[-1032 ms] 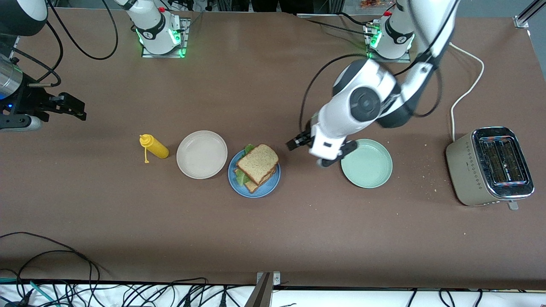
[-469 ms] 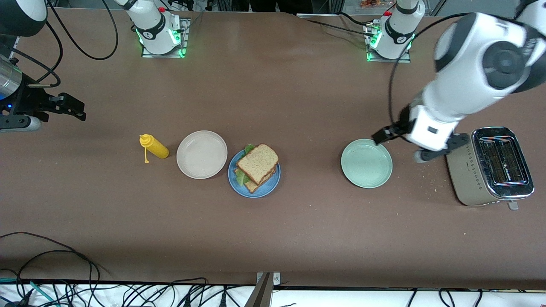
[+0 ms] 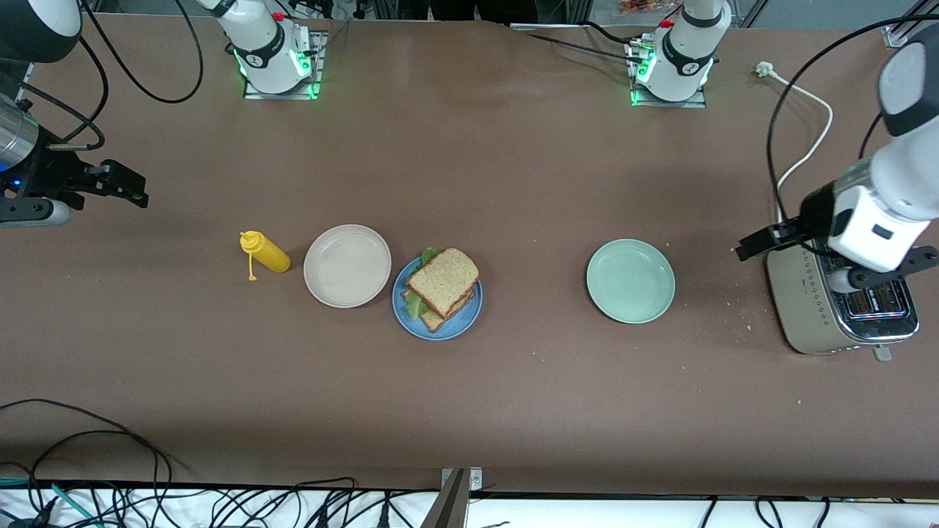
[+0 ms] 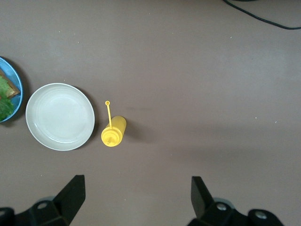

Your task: Make sandwich in blue plate with both arms

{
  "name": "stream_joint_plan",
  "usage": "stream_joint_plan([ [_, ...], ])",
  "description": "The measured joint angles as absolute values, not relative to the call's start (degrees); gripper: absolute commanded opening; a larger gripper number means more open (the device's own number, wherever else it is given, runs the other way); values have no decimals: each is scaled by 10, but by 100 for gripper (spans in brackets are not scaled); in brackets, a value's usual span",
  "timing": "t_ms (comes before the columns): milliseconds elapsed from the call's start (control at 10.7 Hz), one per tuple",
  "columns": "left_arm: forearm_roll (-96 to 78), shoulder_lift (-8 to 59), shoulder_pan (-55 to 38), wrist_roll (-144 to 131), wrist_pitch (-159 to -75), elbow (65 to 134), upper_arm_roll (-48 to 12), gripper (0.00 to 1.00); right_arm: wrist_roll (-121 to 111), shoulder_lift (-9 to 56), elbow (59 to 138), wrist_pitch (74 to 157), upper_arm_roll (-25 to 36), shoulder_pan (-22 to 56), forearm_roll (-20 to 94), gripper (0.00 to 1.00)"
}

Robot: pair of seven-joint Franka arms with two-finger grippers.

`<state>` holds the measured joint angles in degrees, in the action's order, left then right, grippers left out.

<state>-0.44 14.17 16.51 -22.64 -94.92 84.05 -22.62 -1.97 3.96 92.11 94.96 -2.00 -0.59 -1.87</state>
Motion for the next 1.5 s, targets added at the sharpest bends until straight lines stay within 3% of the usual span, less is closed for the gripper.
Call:
stream_joint_plan([
  [563, 50, 141, 205, -77, -945, 836, -226, 100, -20, 40, 921, 950, -20, -6, -19, 100],
  [1501, 54, 145, 252, -59, -943, 830, -226, 100, -19, 40, 921, 950, -20, -6, -19, 100],
])
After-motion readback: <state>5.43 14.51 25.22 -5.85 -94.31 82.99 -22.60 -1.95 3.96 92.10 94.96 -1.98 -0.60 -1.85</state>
